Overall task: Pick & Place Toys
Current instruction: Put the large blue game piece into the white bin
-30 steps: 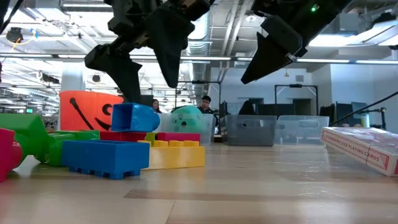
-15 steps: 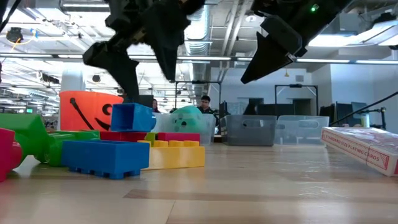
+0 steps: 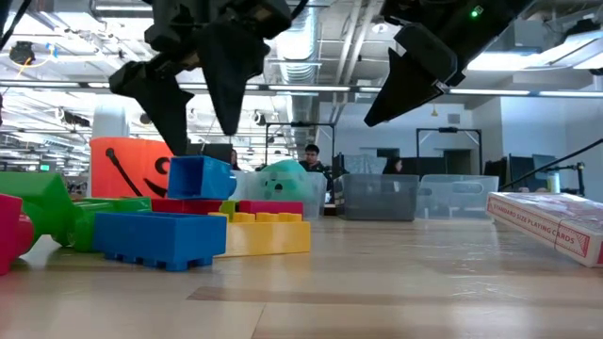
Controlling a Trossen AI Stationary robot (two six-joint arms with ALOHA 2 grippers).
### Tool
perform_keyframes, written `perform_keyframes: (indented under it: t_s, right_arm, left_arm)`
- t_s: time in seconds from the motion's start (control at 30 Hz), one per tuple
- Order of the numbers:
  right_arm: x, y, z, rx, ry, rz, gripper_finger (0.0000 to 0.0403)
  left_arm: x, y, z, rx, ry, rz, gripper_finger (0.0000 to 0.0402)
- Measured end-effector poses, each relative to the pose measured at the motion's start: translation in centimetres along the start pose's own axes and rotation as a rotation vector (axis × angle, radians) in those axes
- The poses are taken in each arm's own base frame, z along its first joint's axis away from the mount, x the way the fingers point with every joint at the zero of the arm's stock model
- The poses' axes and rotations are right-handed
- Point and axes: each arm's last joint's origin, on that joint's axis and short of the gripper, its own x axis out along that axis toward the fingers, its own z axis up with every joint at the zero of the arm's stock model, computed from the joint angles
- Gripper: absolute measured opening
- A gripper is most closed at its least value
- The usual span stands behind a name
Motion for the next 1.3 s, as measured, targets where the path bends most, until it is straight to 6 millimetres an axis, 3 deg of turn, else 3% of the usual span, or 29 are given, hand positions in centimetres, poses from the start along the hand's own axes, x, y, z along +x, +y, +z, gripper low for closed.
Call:
perform_keyframes:
  t_s: [0.47, 0.73, 0.9, 1.07, 1.3]
  right_arm:
    - [0.0, 0.0, 0.0, 0.0, -0.001, 0.0, 0.0397]
    - [0.0, 0.0, 0.0, 0.0, 0.0, 0.001, 0.0397]
    - [0.0, 0.0, 0.0, -0.002, 0.002, -0.001, 0.0397]
    - [0.0, 0.0, 0.0, -0.001, 0.0, 0.0, 0.0397]
    - [0.0, 0.0, 0.0, 0.0, 0.0, 0.0, 0.0397]
  left_arm:
    - [1.4, 0.0, 0.2, -0.005, -0.019, 0.046, 0.029]
    - [3.8, -0.1, 0.2, 0.005, 0.009, 0.098, 0.029]
    - [4.0, 0.0, 0.2, 0.002, 0.027, 0.104, 0.0284]
    - [4.0, 0.0, 0.2, 0.013, 0.033, 0.104, 0.0242]
    - [4.0, 0.0, 0.2, 0.057, 0.057, 0.093, 0.0123]
